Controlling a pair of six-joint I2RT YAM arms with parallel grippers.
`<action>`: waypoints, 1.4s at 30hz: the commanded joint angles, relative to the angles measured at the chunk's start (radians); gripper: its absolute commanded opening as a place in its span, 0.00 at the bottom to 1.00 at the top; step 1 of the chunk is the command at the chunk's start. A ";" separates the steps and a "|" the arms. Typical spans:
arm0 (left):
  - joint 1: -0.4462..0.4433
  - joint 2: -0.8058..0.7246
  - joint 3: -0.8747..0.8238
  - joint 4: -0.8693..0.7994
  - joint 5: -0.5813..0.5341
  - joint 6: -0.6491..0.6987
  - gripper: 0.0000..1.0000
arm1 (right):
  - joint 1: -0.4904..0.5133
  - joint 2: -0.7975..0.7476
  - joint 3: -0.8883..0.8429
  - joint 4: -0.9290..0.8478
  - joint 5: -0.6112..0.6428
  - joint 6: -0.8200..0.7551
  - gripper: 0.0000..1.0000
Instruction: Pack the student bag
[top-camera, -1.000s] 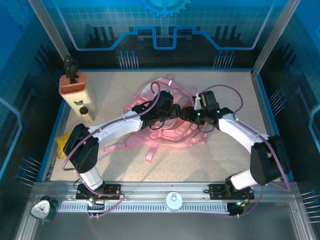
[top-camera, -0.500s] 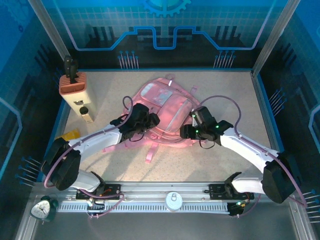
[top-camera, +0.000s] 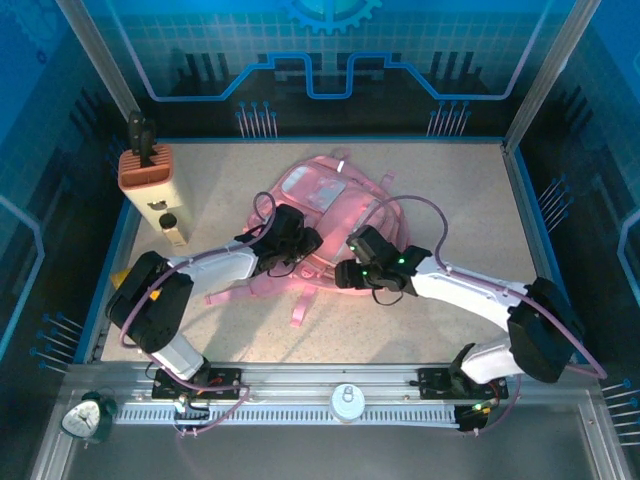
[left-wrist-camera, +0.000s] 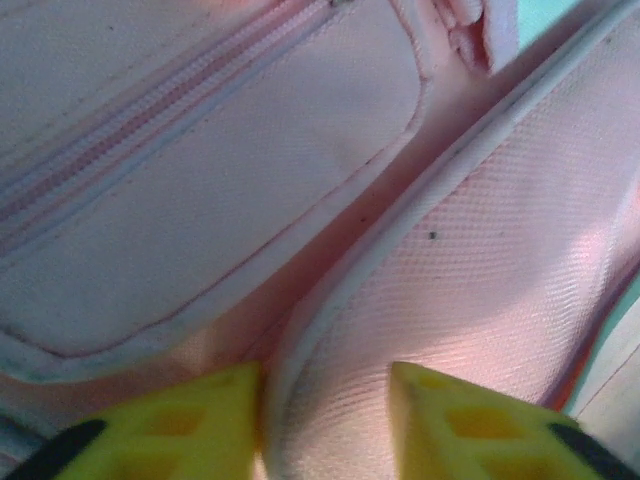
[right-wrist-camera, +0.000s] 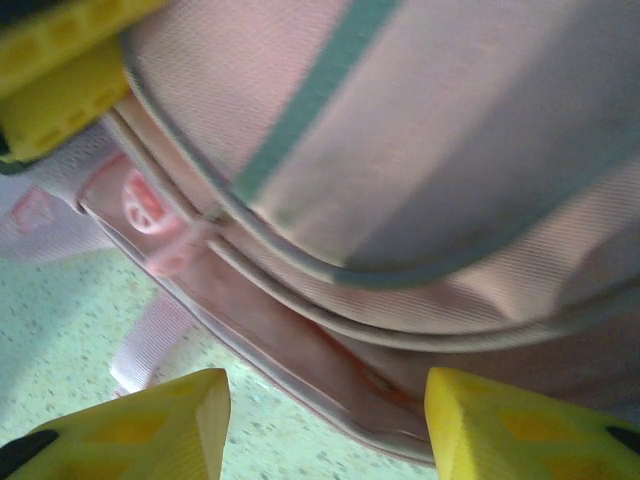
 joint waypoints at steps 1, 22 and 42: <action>-0.010 0.014 0.038 0.063 0.041 -0.008 0.26 | 0.037 0.056 0.074 0.028 0.054 0.080 0.53; -0.024 -0.005 0.031 0.047 0.027 -0.007 0.05 | 0.101 0.331 0.213 0.030 0.182 0.302 0.40; -0.016 0.018 0.038 -0.045 -0.096 0.023 0.00 | 0.112 0.251 0.147 -0.063 0.326 0.188 0.01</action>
